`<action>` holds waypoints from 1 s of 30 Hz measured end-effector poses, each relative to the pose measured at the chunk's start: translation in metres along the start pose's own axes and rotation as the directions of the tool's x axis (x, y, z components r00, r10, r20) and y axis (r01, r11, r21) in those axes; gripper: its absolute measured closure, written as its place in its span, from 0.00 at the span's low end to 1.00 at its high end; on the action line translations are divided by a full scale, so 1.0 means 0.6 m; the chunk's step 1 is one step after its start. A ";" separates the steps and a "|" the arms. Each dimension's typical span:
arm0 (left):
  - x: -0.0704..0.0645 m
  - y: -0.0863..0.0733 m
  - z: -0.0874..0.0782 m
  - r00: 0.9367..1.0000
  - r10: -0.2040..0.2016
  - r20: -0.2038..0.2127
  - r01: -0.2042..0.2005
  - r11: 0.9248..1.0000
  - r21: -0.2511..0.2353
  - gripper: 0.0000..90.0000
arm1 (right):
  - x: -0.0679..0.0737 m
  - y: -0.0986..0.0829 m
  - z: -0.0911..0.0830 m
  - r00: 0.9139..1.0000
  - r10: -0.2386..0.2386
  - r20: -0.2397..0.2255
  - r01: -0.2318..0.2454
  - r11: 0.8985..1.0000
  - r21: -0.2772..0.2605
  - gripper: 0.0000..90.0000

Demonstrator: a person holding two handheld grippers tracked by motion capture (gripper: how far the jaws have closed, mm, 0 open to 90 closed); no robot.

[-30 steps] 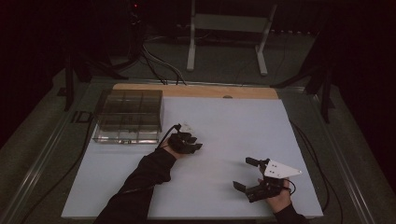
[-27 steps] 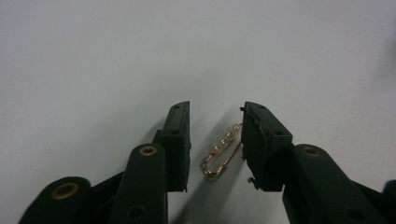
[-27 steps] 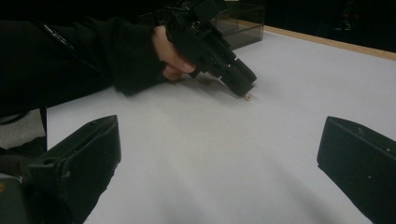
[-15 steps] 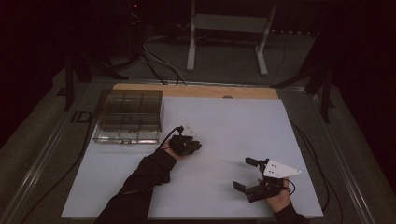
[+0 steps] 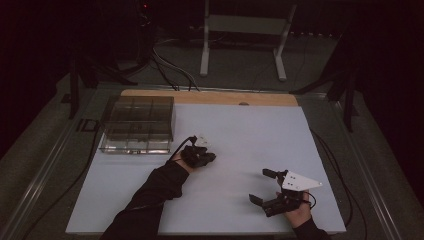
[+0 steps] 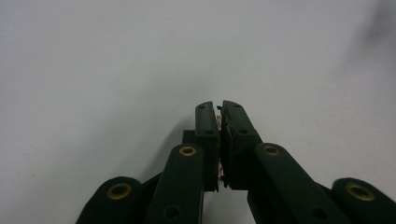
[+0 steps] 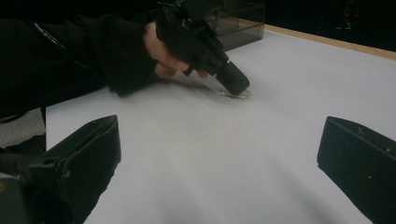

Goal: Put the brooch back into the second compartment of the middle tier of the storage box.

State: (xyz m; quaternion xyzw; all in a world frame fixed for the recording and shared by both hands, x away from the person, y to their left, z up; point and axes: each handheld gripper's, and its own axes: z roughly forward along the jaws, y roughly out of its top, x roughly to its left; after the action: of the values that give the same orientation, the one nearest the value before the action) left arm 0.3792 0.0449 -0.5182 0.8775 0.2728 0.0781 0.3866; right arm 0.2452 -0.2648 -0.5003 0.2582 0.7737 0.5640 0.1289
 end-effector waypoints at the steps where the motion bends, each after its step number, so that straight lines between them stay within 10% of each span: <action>1: -0.002 0.001 -0.002 1.000 -0.001 -0.003 0.001 1.000 -0.004 0.97 | 0.000 0.000 0.000 1.000 0.001 0.000 -0.001 1.000 -0.002 0.00; 30: -0.012 0.025 -0.086 1.000 0.025 -0.016 -0.025 0.999 -0.026 0.97 | 0.001 0.001 0.003 1.000 0.000 -0.001 0.000 1.000 -0.002 0.00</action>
State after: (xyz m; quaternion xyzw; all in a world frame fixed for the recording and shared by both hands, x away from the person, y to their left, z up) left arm 0.3615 0.0655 -0.4715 0.8752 0.2636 0.0932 0.3949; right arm 0.2458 -0.2627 -0.5000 0.2581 0.7731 0.5649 0.1288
